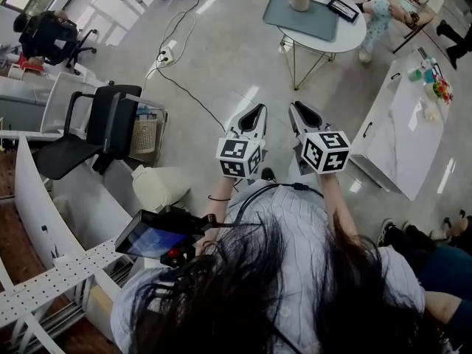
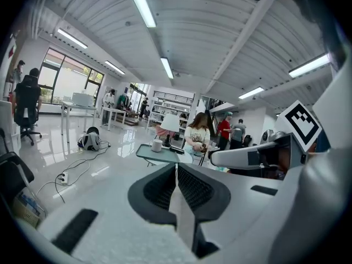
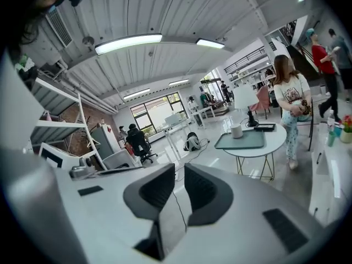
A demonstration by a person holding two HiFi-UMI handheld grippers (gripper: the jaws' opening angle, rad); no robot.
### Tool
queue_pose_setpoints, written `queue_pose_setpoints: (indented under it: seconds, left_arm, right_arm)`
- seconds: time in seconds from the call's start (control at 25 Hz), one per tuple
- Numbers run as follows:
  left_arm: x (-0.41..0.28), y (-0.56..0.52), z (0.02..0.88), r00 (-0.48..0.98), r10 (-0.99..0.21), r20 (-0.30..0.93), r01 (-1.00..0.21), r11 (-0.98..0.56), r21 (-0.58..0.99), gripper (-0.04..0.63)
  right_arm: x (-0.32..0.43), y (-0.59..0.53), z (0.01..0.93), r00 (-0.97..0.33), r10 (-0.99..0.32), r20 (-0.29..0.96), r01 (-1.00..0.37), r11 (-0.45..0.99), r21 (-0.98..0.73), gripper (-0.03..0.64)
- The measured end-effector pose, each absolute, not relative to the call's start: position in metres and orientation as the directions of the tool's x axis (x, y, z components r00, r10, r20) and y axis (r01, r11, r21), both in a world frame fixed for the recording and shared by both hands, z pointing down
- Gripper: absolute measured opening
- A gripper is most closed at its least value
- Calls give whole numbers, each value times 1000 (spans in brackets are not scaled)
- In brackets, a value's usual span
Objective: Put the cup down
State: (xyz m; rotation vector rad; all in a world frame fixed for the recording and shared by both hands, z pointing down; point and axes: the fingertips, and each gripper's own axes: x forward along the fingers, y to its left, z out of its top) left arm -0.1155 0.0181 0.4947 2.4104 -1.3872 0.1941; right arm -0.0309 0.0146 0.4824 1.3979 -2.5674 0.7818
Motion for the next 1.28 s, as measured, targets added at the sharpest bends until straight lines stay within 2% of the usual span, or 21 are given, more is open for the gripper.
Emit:
queue_pose_setpoints:
  seconds: [1.28]
  left_arm:
    - [-108,78,490,562,-791,242,-826,-522,213,20]
  right_arm:
    - [-38,88,475,-556,-767,319,-827,471,-309,54]
